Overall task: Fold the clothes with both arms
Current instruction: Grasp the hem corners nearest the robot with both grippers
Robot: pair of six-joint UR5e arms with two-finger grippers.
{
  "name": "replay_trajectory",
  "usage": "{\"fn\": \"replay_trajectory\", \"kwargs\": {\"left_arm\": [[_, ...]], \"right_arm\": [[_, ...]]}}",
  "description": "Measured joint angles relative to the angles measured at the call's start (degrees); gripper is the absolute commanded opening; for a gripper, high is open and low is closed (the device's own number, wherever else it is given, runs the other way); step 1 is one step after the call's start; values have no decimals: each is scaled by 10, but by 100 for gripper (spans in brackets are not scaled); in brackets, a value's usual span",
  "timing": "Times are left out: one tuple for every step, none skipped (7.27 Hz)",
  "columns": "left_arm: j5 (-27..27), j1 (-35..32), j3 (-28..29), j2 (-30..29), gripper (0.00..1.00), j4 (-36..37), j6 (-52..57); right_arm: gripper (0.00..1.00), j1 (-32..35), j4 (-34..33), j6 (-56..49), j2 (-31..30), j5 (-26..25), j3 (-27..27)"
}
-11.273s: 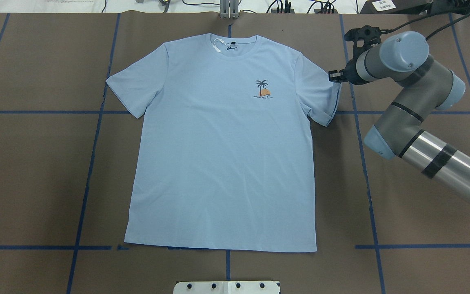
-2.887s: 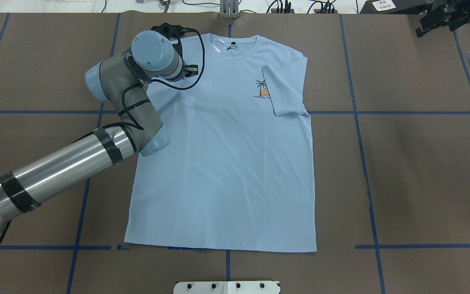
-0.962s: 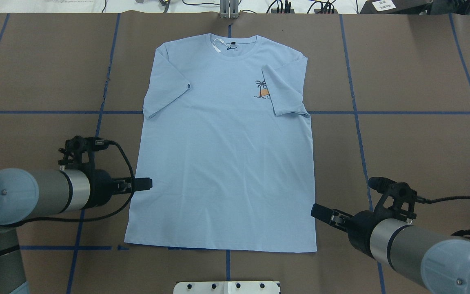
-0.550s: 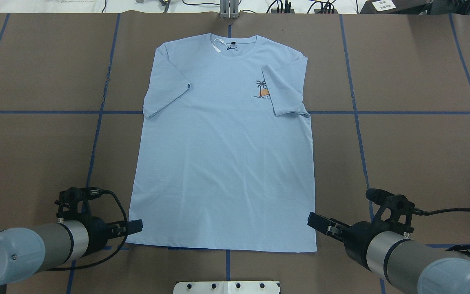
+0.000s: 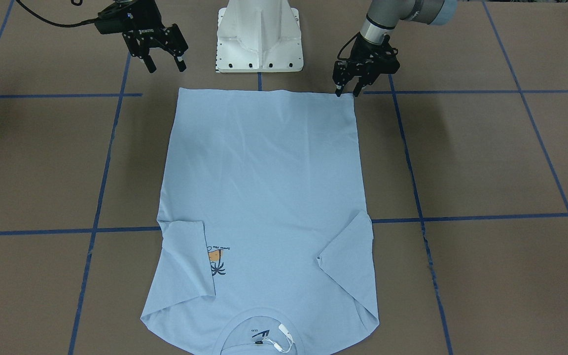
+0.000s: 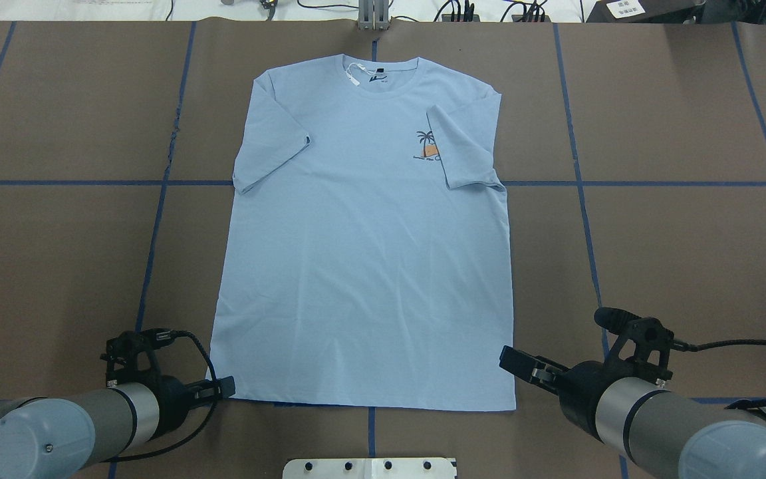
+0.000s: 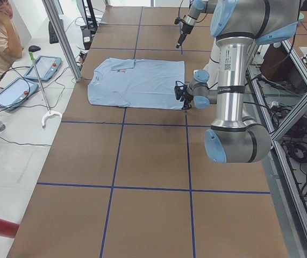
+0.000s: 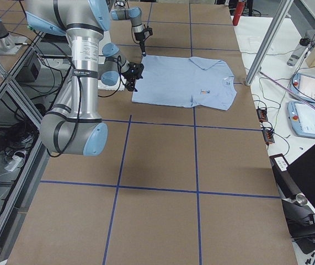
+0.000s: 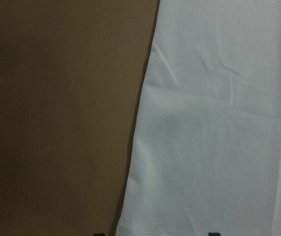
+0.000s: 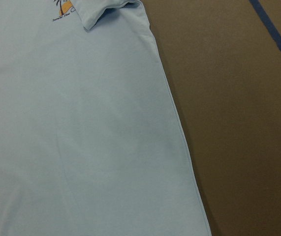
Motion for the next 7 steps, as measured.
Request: {"fn": "replay_trajectory", "kwargs": {"left_arm": [[0, 0, 2, 0, 63, 0, -3], [0, 1, 2, -1, 63, 0, -4], [0, 1, 3, -1, 63, 0, -4], [-1, 1, 4, 0, 63, 0, -3], [-1, 1, 4, 0, 58, 1, -3], [-2, 1, 5, 0, 43, 1, -3], [-2, 1, 5, -1, 27, 1, -3]], "right_arm": [[100, 0, 0, 0, 0, -1, 0], [100, 0, 0, 0, 0, -4, 0], [100, -1, 0, -1, 1, -5, 0], [100, -1, 0, -1, 1, -5, 0], [100, -1, 0, -1, 1, -6, 0], [100, -1, 0, -1, 1, -6, 0], [100, -1, 0, -1, 1, -6, 0]]}}
